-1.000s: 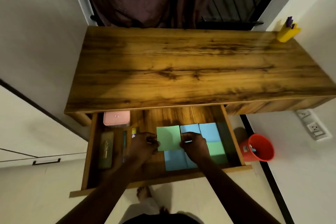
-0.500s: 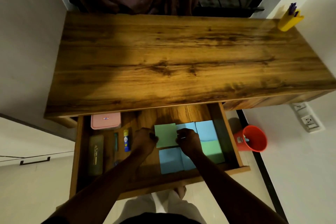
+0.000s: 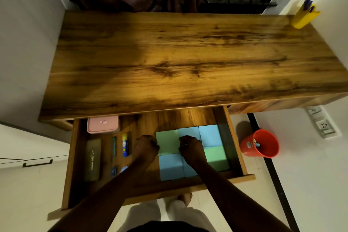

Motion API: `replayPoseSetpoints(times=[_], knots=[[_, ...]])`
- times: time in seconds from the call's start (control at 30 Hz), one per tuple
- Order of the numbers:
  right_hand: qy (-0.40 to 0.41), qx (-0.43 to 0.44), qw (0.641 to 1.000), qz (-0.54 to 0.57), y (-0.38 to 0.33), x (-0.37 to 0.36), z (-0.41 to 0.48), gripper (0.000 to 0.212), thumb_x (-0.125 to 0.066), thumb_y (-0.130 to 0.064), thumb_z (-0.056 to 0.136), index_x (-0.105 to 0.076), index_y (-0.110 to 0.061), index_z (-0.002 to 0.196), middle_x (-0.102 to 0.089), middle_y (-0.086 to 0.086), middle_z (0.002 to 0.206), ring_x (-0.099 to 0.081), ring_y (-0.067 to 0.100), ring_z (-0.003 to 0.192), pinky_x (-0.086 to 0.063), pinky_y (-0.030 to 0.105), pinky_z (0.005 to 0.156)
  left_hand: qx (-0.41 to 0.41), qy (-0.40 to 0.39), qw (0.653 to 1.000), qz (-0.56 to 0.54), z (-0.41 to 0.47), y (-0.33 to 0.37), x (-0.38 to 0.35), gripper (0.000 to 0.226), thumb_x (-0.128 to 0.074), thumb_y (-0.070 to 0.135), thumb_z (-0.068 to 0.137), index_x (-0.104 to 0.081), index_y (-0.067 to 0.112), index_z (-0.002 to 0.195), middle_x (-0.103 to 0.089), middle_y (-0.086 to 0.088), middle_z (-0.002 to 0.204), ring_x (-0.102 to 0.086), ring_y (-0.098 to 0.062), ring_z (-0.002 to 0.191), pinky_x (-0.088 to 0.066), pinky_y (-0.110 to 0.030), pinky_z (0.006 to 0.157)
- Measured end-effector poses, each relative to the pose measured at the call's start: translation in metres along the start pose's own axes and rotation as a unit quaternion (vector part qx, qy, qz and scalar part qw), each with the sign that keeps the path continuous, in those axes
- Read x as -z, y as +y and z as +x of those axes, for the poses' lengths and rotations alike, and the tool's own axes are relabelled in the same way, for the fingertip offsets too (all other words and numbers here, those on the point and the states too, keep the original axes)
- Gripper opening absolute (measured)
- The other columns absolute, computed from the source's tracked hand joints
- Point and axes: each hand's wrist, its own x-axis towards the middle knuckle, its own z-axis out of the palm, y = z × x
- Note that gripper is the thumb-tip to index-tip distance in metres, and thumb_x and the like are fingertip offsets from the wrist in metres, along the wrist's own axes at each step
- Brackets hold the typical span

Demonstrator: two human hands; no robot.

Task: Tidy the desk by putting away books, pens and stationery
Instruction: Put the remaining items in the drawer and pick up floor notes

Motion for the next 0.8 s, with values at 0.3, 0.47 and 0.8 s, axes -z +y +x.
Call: replayPoseSetpoints(times=[0.3,0.47,0.8], knots=[[-0.036,0.079,0.996,0.038,0.009,0.037,-0.025,0.028,-0.074,-0.030,0.089,-0.072,-0.027,0.117,-0.074,-0.014,0.101,-0.070,-0.001,0.084,-0.060,0.028,0.083,-0.067,0.024,0.996,-0.047,-0.042,0.007,0.021,0.010,-0.075,0.023,0.089,-0.073,0.022,0.099,-0.072,0.010,0.089,-0.065,-0.002,0.075,-0.049,-0.016,0.064],[-0.114,0.136,0.984,0.032,0.021,0.058,-0.064,0.029,-0.070,-0.049,0.090,-0.073,-0.036,0.115,-0.071,-0.023,0.106,-0.065,-0.007,0.094,-0.057,0.023,0.084,-0.121,0.009,0.993,-0.017,-0.102,0.001,0.041,0.018,-0.073,0.031,0.086,-0.075,0.033,0.103,-0.072,0.020,0.093,-0.068,0.002,0.081,-0.056,-0.018,0.076],[-0.197,0.254,0.945,-0.069,0.050,0.059,-0.107,0.038,-0.069,-0.041,0.090,-0.064,-0.041,0.128,-0.068,-0.020,0.118,-0.063,0.004,0.107,-0.048,0.021,0.091,-0.194,-0.050,0.977,0.074,-0.163,-0.039,0.017,0.028,-0.068,0.039,0.088,-0.069,0.038,0.116,-0.069,0.022,0.117,-0.067,-0.002,0.106,-0.057,-0.027,0.088]])
